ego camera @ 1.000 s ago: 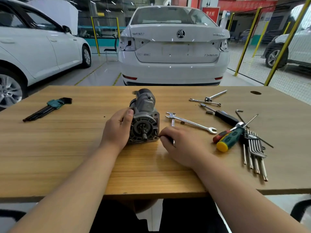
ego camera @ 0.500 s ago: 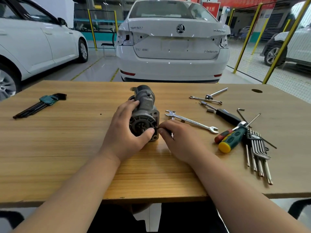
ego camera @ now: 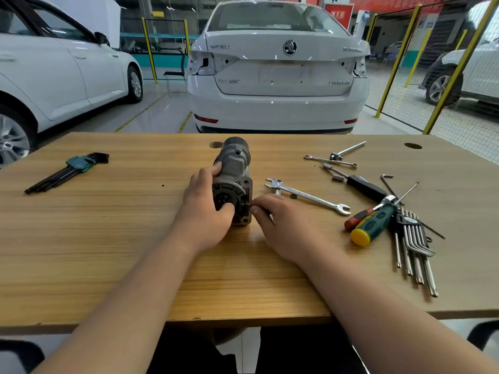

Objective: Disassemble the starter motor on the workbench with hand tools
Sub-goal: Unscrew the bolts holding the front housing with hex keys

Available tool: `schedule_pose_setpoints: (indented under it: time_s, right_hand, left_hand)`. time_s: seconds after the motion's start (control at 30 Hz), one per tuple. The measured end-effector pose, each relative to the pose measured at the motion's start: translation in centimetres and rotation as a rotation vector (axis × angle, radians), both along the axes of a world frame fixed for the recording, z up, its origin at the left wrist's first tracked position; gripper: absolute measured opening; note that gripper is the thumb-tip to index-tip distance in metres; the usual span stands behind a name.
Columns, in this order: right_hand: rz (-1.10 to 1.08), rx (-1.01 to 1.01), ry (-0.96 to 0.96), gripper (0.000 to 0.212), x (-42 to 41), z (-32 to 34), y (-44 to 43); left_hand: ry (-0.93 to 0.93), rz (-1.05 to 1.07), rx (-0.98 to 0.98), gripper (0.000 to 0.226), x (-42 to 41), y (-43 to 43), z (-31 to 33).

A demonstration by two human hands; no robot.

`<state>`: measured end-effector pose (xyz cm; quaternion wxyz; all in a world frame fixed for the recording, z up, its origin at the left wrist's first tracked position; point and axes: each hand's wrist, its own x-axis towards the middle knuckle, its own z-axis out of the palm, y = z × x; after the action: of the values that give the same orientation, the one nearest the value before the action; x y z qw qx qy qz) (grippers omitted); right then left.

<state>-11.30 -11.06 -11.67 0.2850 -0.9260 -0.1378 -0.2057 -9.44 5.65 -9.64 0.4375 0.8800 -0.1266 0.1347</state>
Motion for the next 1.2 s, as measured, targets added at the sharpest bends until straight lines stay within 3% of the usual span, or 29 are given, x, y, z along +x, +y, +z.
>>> schedule_pose_setpoints:
  time_s: [0.13,0.3,0.47,0.97,1.2]
  right_hand:
    - [-0.028,0.004,0.001,0.02,0.0,0.2,0.3]
    - [-0.076,0.06,-0.027,0.016,0.4,0.2,0.3]
    - [-0.041,0.021,-0.072,0.014,0.1,0.0,0.5]
    - [-0.014,0.066,0.143,0.023,-0.8,0.3,1.5]
    - [-0.124,-0.018,0.021,0.016,-1.2,0.7,1.2]
  left_hand:
    - [0.011,0.047,0.038,0.07,0.7,-0.1,0.2]
    - [-0.134,0.141,-0.053,0.082,0.3,-1.6,-2.0]
    - [-0.164,0.099,-0.045,0.084,0.8,-1.0,-2.5]
    - [-0.169,0.105,-0.074,0.078,0.9,-1.1,-2.6]
    - [-0.157,0.108,-0.072,0.08,0.9,-1.0,-2.6]
